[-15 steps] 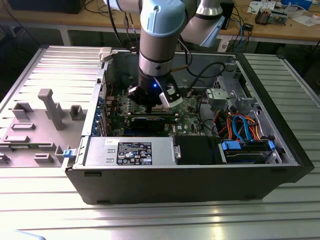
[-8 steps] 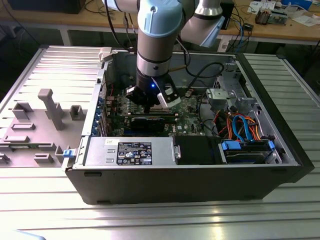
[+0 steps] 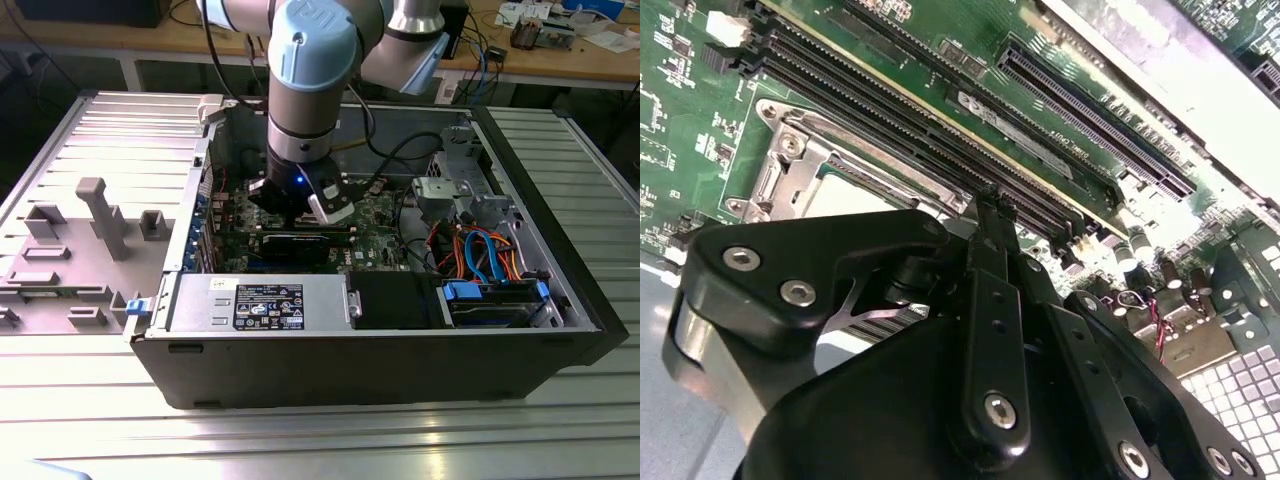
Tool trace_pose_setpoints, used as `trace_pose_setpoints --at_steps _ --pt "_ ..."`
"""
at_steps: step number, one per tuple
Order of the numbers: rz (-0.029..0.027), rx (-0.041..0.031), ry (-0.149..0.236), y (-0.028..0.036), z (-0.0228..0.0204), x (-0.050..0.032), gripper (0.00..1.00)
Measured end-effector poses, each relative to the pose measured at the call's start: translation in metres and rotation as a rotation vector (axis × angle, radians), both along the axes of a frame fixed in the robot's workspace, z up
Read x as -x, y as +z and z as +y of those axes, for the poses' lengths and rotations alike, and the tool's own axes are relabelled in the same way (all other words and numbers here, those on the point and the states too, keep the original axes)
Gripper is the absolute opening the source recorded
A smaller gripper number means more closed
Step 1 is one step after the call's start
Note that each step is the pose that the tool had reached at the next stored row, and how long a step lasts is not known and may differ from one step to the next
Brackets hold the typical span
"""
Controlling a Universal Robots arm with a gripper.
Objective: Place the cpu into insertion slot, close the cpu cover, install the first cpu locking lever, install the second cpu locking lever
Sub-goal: 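Install the second cpu locking lever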
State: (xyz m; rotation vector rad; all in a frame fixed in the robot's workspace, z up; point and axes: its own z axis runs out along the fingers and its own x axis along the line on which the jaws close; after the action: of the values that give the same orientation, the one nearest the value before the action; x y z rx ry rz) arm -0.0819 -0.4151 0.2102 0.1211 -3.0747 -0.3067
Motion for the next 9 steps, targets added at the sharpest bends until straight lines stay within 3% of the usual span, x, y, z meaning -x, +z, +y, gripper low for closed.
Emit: trace_pose_setpoints --at_steps 5,9 --pt "0.0000 -0.0054 -0.005 -0.0007 0.0001 0.0029 0.11" --pt "-0.0001 -0.0191 -0.006 -0.0019 0.0002 0.0032 0.11"
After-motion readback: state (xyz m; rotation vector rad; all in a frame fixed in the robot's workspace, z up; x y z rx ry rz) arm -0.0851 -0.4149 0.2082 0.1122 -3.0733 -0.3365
